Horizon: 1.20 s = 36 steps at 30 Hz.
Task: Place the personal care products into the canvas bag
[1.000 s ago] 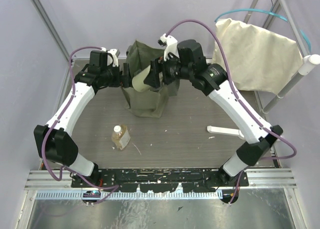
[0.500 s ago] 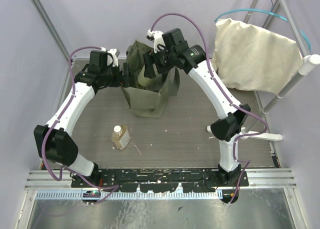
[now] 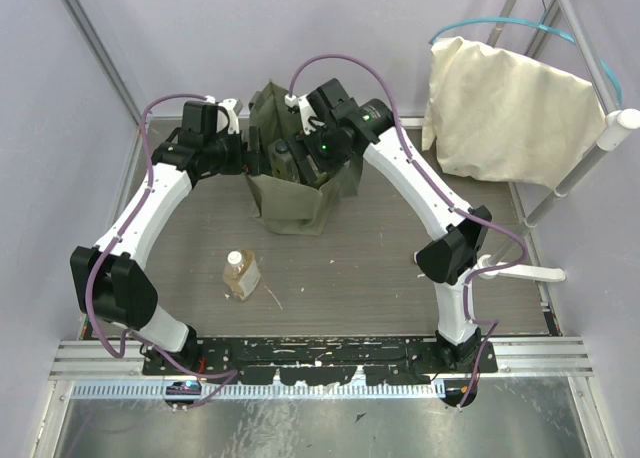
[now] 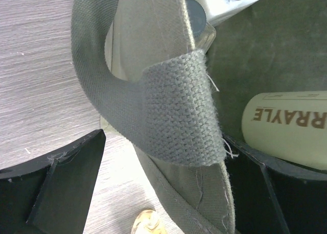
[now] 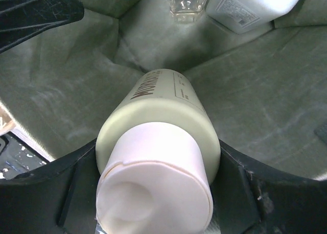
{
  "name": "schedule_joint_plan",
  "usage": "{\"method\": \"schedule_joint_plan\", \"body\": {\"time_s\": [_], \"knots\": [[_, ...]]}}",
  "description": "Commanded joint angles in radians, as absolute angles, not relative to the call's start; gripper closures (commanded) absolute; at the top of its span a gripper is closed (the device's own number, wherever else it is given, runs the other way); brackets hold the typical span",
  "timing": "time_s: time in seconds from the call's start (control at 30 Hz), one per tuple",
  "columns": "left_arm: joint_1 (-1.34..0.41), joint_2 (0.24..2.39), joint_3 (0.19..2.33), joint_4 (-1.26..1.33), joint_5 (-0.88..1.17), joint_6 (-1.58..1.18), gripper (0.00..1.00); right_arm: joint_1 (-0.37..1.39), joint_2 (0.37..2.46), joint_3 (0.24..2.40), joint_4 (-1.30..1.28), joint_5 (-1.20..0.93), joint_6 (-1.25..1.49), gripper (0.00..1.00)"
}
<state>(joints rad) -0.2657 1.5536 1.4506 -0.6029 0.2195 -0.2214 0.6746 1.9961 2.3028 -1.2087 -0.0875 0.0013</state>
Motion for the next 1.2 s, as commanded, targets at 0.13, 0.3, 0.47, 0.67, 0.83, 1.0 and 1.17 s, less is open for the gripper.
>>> {"method": "schedule_joint_plan", "body": {"time_s": [0.13,0.3,0.47,0.67,0.83,1.0,1.17], "knots": [[-0.266,1.584,1.457,-0.62,0.212,-0.194,0.02,0.716,2.065,2.305,-1.149,-0.015,-0.013,0.99],[-0.266,1.576,1.453,-0.624,0.209,-0.192,0.02,0.716,2.091,2.249,-1.1,0.001,-0.02,0.99],[-0.266,1.574,1.458,-0.626,0.21,-0.192,0.02,0.712,2.102,2.172,-1.043,-0.007,-0.025,0.99],[-0.267,1.575,1.465,-0.627,0.212,-0.192,0.02,0.703,2.1,2.067,-0.961,-0.042,-0.012,0.99],[-0.267,1.579,1.465,-0.627,0.215,-0.193,0.02,0.701,2.105,2.0,-0.927,-0.051,-0.011,0.99],[-0.267,1.584,1.465,-0.627,0.219,-0.192,0.02,0.701,2.107,1.952,-0.925,-0.033,-0.008,0.92],[-0.267,1.591,1.468,-0.626,0.223,-0.192,0.02,0.701,2.077,1.945,-0.927,-0.015,-0.001,0.45]]}}
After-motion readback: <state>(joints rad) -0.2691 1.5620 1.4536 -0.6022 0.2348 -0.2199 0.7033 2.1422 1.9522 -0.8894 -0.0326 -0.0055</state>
